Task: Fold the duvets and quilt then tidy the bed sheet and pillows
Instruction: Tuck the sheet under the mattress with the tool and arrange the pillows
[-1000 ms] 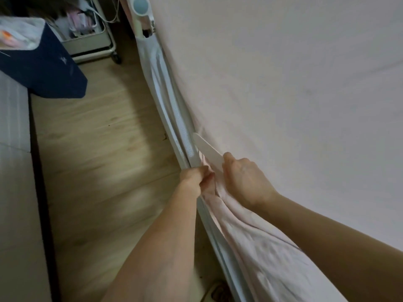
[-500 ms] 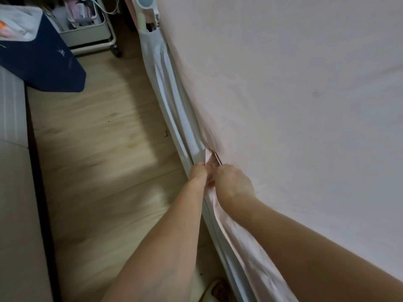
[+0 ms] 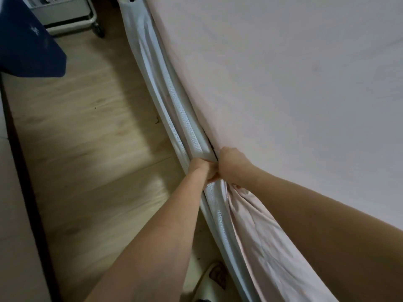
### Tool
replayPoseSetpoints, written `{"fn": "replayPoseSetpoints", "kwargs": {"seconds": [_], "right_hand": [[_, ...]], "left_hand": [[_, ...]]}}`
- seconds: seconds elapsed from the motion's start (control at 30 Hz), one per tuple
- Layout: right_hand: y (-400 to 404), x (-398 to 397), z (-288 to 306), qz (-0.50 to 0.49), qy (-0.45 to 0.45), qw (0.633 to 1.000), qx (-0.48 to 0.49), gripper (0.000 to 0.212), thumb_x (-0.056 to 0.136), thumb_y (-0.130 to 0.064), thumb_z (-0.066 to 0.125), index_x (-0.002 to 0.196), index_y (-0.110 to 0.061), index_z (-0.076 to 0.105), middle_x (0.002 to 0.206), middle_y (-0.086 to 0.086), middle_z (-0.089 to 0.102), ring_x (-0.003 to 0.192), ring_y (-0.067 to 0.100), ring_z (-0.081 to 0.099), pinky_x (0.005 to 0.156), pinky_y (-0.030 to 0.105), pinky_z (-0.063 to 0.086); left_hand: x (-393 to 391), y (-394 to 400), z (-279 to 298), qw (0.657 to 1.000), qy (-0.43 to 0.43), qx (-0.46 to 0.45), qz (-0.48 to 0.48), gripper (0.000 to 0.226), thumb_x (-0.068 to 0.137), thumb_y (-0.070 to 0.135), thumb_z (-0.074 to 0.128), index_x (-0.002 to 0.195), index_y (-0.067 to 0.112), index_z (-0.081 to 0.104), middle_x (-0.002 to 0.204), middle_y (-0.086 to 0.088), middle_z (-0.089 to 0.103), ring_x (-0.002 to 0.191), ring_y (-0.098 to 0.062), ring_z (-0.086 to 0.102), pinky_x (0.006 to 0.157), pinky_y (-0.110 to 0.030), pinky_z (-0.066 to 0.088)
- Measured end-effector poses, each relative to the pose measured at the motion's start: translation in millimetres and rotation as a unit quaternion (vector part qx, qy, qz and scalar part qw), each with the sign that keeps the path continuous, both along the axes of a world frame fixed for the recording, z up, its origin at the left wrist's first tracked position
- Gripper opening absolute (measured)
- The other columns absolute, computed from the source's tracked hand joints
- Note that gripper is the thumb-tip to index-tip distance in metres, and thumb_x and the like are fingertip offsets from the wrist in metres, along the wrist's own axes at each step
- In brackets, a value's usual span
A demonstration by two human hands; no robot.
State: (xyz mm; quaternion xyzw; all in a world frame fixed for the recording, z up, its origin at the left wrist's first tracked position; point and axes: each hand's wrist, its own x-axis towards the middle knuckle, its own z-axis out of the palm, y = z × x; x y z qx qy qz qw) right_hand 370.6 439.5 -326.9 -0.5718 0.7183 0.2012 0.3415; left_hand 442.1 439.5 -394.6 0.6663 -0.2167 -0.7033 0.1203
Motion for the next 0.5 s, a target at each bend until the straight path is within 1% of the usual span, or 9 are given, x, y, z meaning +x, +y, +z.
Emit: {"fn": "replayPoseSetpoints", "kwargs": {"seconds": [0.07,0.13,0.2,0.27,0.37,0.4,0.43,0.47,0.5], "right_hand": [[3.2,-0.9,2.4,-0.002,-0.009,1.000,-0.009,0.026,0.090,-0.002,0.050,0.115,0.002,0.056,0.117,0.019,0.061,0.107,0.033,0.061,0.075,0.032,0.046],[14.6,-5.6,7.8,-0.010,-0.031,0.999,-0.014,0.028,0.089,-0.003,0.047,0.116,0.003,0.052,0.116,0.023,0.059,0.106,0.037,0.059,0.074,0.033,0.043],[32.6,-12.4,19.5,-0.015,-0.054,0.998,-0.018,0.023,0.089,-0.004,0.046,0.111,0.000,0.043,0.114,0.025,0.057,0.103,0.040,0.058,0.073,0.037,0.041],[49.1,-16.7,32.0,0.016,-0.034,0.999,-0.032,0.020,0.089,-0.003,0.050,0.103,-0.006,0.036,0.108,0.022,0.058,0.095,0.038,0.058,0.065,0.035,0.034],[66.2,-19.8,51.3,0.069,0.004,0.996,-0.056,0.032,0.086,-0.006,0.063,0.102,-0.009,0.035,0.100,0.014,0.056,0.093,0.034,0.059,0.060,0.031,0.033],[71.4,-21.3,56.9,0.084,0.010,0.995,-0.052,0.033,0.086,-0.007,0.063,0.104,-0.009,0.034,0.094,0.012,0.054,0.093,0.033,0.058,0.056,0.029,0.031],[76.6,-22.4,63.2,0.099,0.013,0.994,-0.048,0.033,0.088,-0.007,0.061,0.108,-0.007,0.035,0.089,0.009,0.050,0.091,0.033,0.057,0.053,0.026,0.029],[81.4,-23.6,65.6,0.110,0.019,0.993,-0.048,0.034,0.089,-0.008,0.059,0.113,-0.005,0.035,0.086,0.008,0.047,0.091,0.032,0.056,0.053,0.026,0.028],[87.0,-25.0,67.0,0.114,0.021,0.992,-0.051,0.036,0.091,-0.010,0.058,0.118,-0.002,0.035,0.085,0.008,0.046,0.094,0.032,0.057,0.057,0.028,0.030]], "left_hand": [[-7.0,11.3,2.6,0.999,-0.011,-0.006,-0.039,0.031,0.086,-0.018,0.044,0.064,0.003,0.048,0.059,-0.008,0.051,0.043,-0.018,0.049,0.034,-0.020,0.039],[-11.0,28.8,2.8,0.998,-0.024,0.011,-0.053,0.028,0.084,-0.016,0.053,0.062,0.002,0.049,0.059,-0.011,0.054,0.049,-0.022,0.051,0.032,-0.019,0.041],[-13.1,46.8,5.0,0.995,-0.053,0.020,-0.079,0.025,0.080,-0.007,0.063,0.061,0.004,0.053,0.060,-0.014,0.059,0.050,-0.025,0.057,0.038,-0.021,0.046],[-14.3,57.9,6.8,0.995,-0.064,0.028,-0.074,0.027,0.082,0.002,0.065,0.059,0.007,0.053,0.058,-0.010,0.061,0.041,-0.018,0.057,0.037,-0.020,0.045],[-14.9,65.9,8.9,0.995,-0.079,0.045,-0.052,0.032,0.090,-0.001,0.052,0.059,0.007,0.047,0.053,-0.005,0.058,0.031,-0.009,0.049,0.029,-0.015,0.031],[-16.6,68.9,10.3,0.995,-0.075,0.042,-0.046,0.029,0.091,-0.002,0.048,0.063,0.007,0.049,0.063,-0.007,0.063,0.039,-0.008,0.053,0.028,-0.015,0.032],[-18.7,72.0,12.5,0.997,-0.063,0.042,-0.034,0.020,0.093,-0.001,0.049,0.074,0.003,0.055,0.084,-0.014,0.068,0.050,-0.010,0.059,0.031,-0.017,0.039],[-20.3,75.0,12.3,0.997,-0.057,0.043,-0.011,0.011,0.094,0.005,0.052,0.090,-0.001,0.060,0.099,-0.020,0.067,0.056,-0.015,0.062,0.036,-0.020,0.047],[-21.5,79.1,11.3,0.998,-0.055,0.037,0.011,0.020,0.095,0.013,0.055,0.107,-0.001,0.061,0.110,-0.022,0.065,0.059,-0.017,0.064,0.041,-0.024,0.051]]}}
